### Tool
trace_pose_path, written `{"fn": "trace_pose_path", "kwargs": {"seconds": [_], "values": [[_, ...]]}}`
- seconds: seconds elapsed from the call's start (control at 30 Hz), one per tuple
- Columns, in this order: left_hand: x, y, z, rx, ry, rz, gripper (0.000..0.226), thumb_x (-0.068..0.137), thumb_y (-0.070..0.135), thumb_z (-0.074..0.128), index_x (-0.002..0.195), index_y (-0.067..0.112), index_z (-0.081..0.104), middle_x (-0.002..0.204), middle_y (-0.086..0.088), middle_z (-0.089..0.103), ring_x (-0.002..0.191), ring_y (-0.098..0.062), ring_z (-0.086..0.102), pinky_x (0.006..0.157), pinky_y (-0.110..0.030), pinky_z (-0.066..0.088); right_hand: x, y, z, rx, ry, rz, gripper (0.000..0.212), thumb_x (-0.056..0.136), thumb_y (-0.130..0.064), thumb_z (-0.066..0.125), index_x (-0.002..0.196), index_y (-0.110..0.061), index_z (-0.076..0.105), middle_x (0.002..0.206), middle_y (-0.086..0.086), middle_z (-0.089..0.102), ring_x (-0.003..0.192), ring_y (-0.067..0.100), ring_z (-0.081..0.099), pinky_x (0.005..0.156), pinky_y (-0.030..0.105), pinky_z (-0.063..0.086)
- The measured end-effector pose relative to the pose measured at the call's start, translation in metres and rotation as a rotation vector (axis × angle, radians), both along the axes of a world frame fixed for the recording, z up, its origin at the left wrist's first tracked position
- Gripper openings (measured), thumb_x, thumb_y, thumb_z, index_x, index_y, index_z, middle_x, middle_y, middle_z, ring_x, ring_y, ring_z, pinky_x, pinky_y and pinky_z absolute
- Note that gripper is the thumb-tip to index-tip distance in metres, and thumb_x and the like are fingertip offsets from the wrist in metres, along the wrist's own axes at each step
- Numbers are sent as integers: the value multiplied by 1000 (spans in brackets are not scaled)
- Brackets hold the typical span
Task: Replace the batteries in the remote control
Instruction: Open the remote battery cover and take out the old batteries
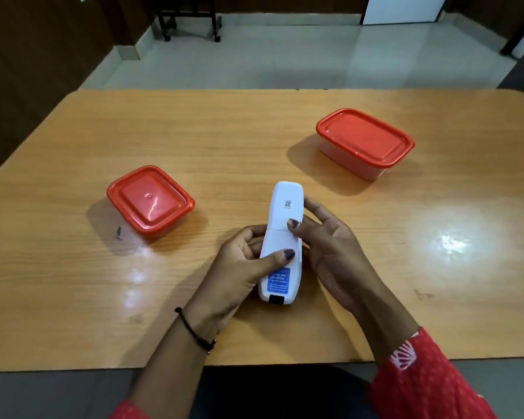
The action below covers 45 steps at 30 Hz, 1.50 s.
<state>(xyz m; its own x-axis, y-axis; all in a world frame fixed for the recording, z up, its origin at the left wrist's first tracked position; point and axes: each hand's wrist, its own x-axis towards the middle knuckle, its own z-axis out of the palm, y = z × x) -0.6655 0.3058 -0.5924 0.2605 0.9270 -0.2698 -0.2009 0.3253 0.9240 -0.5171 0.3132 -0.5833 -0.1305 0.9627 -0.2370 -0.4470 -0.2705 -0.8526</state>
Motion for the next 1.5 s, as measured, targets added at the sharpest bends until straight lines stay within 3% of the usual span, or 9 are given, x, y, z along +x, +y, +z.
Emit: {"fn": "trace_pose_path", "kwargs": {"seconds": [0.17,0.57,0.73,0.83,0.93,1.03,1.13,1.3,1.5], "values": [[16,-6,-7,118,130,75,42,79,2,68,115,15,52,106,-1,70,93,-9,69,73,-22,56,-1,1,-4,-27,-66,1,42,88,-6,59,129,-12,53,108,16,70,90,23,68,79,34,56],[26,-17,-12,218,267,142,36,82,17,69,112,28,50,112,-2,67,101,-15,67,88,-48,54,-23,-2,-2,-75,-78,-181,29,92,-13,57,119,-6,60,101,20,69,82,27,67,76,39,56],[23,-14,-9,198,208,134,38,81,10,70,108,30,52,109,-1,69,97,-10,69,81,-33,57,-11,0,3,-67,-38,-59,33,90,-14,59,122,-8,57,104,16,70,85,21,69,76,32,58],[17,-11,-5,191,167,117,35,81,9,69,106,30,57,97,6,74,88,-8,71,70,-24,57,-3,2,5,50,-300,-48,39,91,-13,57,129,-19,51,117,5,67,91,9,67,73,24,54],[7,-8,0,193,145,100,35,82,9,67,112,24,62,97,9,75,87,-10,71,68,-21,55,9,3,9,311,-614,-89,65,87,0,51,139,-35,34,141,-8,43,111,-2,55,89,32,52],[-2,-6,2,192,154,94,39,81,11,67,118,21,62,102,5,75,89,-11,71,67,-20,54,21,2,12,621,-1101,-27,91,74,12,47,142,-43,24,156,-9,16,139,8,24,109,34,34],[-5,-6,4,208,195,47,39,81,11,67,116,27,63,101,11,75,90,-8,70,68,-19,53,19,5,4,822,-1541,75,97,66,18,43,143,-39,28,159,-2,9,144,20,11,109,36,24],[-6,-10,4,230,266,-4,42,81,10,69,120,27,63,103,16,73,94,-3,69,72,-16,52,23,10,-3,907,-1497,25,58,71,10,67,119,-21,62,129,5,57,122,30,44,89,43,48],[-5,-10,9,283,338,-68,37,82,10,68,101,42,64,92,29,72,88,5,67,71,-12,49,34,9,-2,825,-1422,108,52,71,-4,77,116,-26,63,119,-5,58,113,23,42,83,35,45]]}}
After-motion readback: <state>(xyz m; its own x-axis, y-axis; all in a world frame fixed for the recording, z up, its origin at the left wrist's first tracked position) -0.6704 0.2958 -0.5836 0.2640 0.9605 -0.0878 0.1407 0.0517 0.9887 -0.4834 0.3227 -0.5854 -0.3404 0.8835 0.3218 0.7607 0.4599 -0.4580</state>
